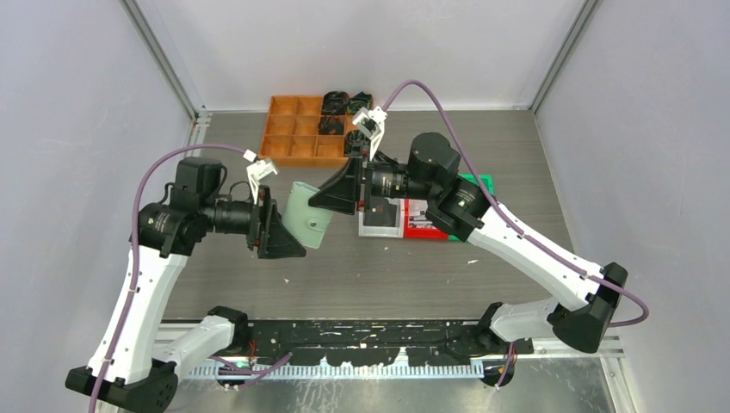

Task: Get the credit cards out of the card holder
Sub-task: Pick up the card holder from the center of the board.

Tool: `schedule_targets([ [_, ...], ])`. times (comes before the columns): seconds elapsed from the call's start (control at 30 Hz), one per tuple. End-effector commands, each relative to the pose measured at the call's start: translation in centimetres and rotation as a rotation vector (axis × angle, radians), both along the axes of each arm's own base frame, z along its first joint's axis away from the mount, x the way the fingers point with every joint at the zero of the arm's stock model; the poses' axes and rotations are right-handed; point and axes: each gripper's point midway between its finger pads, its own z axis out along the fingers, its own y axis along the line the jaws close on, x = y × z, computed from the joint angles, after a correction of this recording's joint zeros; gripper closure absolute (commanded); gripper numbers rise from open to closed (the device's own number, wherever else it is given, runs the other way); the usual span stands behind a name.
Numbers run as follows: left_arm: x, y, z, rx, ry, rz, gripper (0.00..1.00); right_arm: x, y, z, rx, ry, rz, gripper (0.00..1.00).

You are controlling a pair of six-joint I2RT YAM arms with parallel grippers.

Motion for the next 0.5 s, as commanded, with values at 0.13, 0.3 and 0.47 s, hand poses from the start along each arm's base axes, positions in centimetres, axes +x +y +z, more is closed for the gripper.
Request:
schedule_targets([
  [0.13, -0.6, -1.0, 5.2, -0.146, -0.069, -0.066, 0.31, 0.4, 0.8, 2.6, 0.155, 0.051, -0.004, 0.99],
  [0.3, -0.7, -0.9, 5.6, -0.143, -0.090, -0.060, 0.39, 1.4, 0.8, 2.5, 0.179, 0.079, -0.063, 0.99],
  [0.47, 0.1, -0.4, 4.6, -0.084, -0.127, -0.012, 0.67, 2.5, 0.5, 2.1, 0.197, 0.111, -0.135, 0.99],
])
